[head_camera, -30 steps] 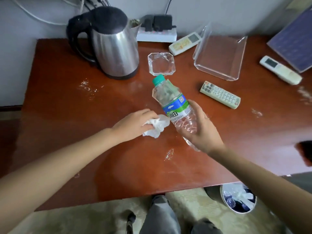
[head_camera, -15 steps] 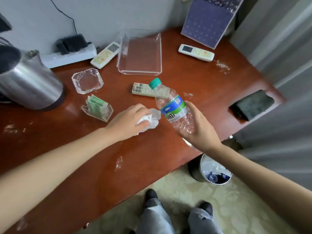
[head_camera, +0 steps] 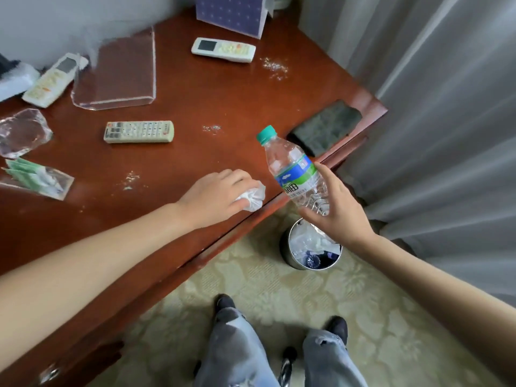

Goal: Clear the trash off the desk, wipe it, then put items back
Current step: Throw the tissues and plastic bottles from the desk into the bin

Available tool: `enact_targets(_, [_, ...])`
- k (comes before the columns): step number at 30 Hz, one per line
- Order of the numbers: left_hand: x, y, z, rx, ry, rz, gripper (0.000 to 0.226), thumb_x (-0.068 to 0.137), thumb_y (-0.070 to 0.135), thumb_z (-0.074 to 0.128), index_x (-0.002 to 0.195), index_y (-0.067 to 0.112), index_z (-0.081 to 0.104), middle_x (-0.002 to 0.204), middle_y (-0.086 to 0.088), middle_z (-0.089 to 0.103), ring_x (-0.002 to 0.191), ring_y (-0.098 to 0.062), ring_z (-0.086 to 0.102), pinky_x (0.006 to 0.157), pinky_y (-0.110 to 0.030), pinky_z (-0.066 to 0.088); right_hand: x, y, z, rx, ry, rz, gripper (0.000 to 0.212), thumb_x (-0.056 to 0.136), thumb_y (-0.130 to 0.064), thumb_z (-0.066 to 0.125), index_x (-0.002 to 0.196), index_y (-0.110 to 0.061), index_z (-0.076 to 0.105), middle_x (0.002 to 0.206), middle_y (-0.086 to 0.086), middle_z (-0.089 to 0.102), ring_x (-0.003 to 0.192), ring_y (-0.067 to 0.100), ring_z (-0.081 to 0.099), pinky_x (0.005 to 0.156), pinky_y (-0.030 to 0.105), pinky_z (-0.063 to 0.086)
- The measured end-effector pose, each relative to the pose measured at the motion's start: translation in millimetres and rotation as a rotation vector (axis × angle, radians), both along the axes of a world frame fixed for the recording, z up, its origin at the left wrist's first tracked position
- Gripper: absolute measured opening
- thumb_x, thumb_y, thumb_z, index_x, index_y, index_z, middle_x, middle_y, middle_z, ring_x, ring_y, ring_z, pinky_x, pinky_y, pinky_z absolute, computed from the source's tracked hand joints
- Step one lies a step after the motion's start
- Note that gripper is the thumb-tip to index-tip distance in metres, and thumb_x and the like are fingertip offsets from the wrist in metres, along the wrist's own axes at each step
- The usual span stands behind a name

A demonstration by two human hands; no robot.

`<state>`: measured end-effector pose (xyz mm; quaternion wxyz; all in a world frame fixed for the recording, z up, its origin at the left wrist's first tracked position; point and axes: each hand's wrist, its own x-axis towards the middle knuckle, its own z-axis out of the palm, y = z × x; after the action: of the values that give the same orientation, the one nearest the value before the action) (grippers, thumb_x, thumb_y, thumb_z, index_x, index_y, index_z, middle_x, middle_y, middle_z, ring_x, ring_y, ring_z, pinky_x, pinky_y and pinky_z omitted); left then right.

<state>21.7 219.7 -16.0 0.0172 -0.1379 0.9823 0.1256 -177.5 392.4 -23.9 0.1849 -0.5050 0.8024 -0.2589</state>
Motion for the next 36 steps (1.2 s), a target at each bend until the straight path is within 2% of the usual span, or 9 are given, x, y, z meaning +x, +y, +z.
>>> enact_targets(7, [-99, 82, -29, -0.049, -0.016, -0.065, 0.04, 0.084, 0.033, 0.043, 0.116, 0.016, 0.06, 0.104, -0.005, 0.064, 0.08, -0.025, 0.063, 0.063, -0.033, 0.051, -108, 69, -26, 0.051, 0.022, 0.132, 0.086, 0.077, -0.039, 0.068, 0.146, -0.024, 0.019, 0.139, 0.003, 0.043, 0.123, 0.021, 0.043, 0.095, 0.042, 0.044])
enact_targets(15, [-150, 143, -92, 0.082, -0.048, 0.013, 0.043, 0.085, 0.035, 0.041, 0.116, 0.014, 0.062, 0.106, -0.005, 0.064, 0.082, -0.025, 0.064, 0.064, -0.036, 0.054, -194, 105, -79, 0.173, 0.058, 0.245, 0.088, 0.077, -0.036, 0.07, 0.147, -0.021, 0.019, 0.125, 0.009, 0.05, 0.112, 0.027, 0.047, 0.085, 0.04, 0.045])
enact_targets(18, [-161, 140, -140, 0.082, -0.056, 0.014, 0.041, 0.087, 0.035, 0.044, 0.119, 0.015, 0.06, 0.11, -0.005, 0.062, 0.09, -0.024, 0.063, 0.069, -0.036, 0.053, -206, 107, -126, 0.181, 0.075, 0.266, 0.088, 0.076, -0.036, 0.071, 0.146, -0.017, 0.021, 0.12, 0.011, 0.051, 0.11, 0.029, 0.047, 0.087, 0.038, 0.04])
enact_targets(21, [-169, 140, -204, 0.117, -0.061, 0.044, 0.034, 0.088, 0.027, 0.058, 0.12, 0.015, 0.06, 0.114, -0.006, 0.061, 0.096, -0.026, 0.061, 0.073, -0.039, 0.053, -214, 109, -189, 0.199, 0.024, 0.287, 0.092, 0.077, -0.041, 0.069, 0.148, -0.019, 0.015, 0.131, 0.009, 0.046, 0.121, 0.025, 0.041, 0.091, 0.037, 0.04])
enact_targets(26, [-183, 150, -332, 0.169, -0.111, 0.111, 0.046, 0.085, 0.044, 0.036, 0.117, 0.022, 0.06, 0.114, 0.002, 0.059, 0.103, -0.019, 0.056, 0.078, -0.029, 0.044, -234, 98, -312, 0.145, 0.007, 0.358, 0.092, 0.069, -0.054, 0.053, 0.146, -0.019, 0.017, 0.133, 0.011, 0.047, 0.12, 0.029, 0.044, 0.1, 0.04, 0.037])
enact_targets(28, [-190, 151, -380, 0.204, -0.145, 0.152, 0.042, 0.087, 0.044, 0.04, 0.118, 0.025, 0.059, 0.116, 0.006, 0.058, 0.109, -0.016, 0.051, 0.079, -0.024, 0.036, -245, 90, -359, 0.091, -0.017, 0.389, 0.092, 0.066, -0.052, 0.055, 0.145, -0.019, 0.019, 0.133, 0.009, 0.047, 0.12, 0.027, 0.044, 0.102, 0.04, 0.036])
enact_targets(31, [-199, 152, -431, 0.191, -0.142, 0.145, 0.04, 0.085, 0.043, 0.041, 0.115, 0.026, 0.06, 0.114, 0.009, 0.058, 0.109, -0.012, 0.049, 0.078, -0.024, 0.037, -254, 86, -417, -0.003, -0.142, 0.398, 0.09, 0.071, -0.04, 0.066, 0.144, -0.016, 0.02, 0.136, -0.004, 0.043, 0.123, 0.011, 0.04, 0.101, 0.026, 0.033])
enact_targets(34, [-204, 149, -468, 0.179, -0.101, 0.144, 0.044, 0.082, 0.049, 0.036, 0.111, 0.027, 0.061, 0.109, 0.011, 0.059, 0.104, -0.008, 0.049, 0.081, -0.028, 0.042, -257, 81, -454, -0.084, -0.286, 0.429, 0.084, 0.077, -0.027, 0.073, 0.142, -0.018, 0.02, 0.117, -0.022, 0.049, 0.103, -0.007, 0.047, 0.086, 0.006, 0.034])
enact_targets(36, [-207, 151, -486, 0.232, -0.045, 0.152, 0.045, 0.079, 0.048, 0.036, 0.106, 0.025, 0.064, 0.103, 0.012, 0.061, 0.097, -0.003, 0.048, 0.084, -0.027, 0.041, -256, 76, -473, -0.137, -0.392, 0.415, 0.08, 0.08, -0.021, 0.072, 0.14, -0.021, 0.019, 0.11, -0.028, 0.052, 0.096, -0.011, 0.053, 0.089, 0.005, 0.036])
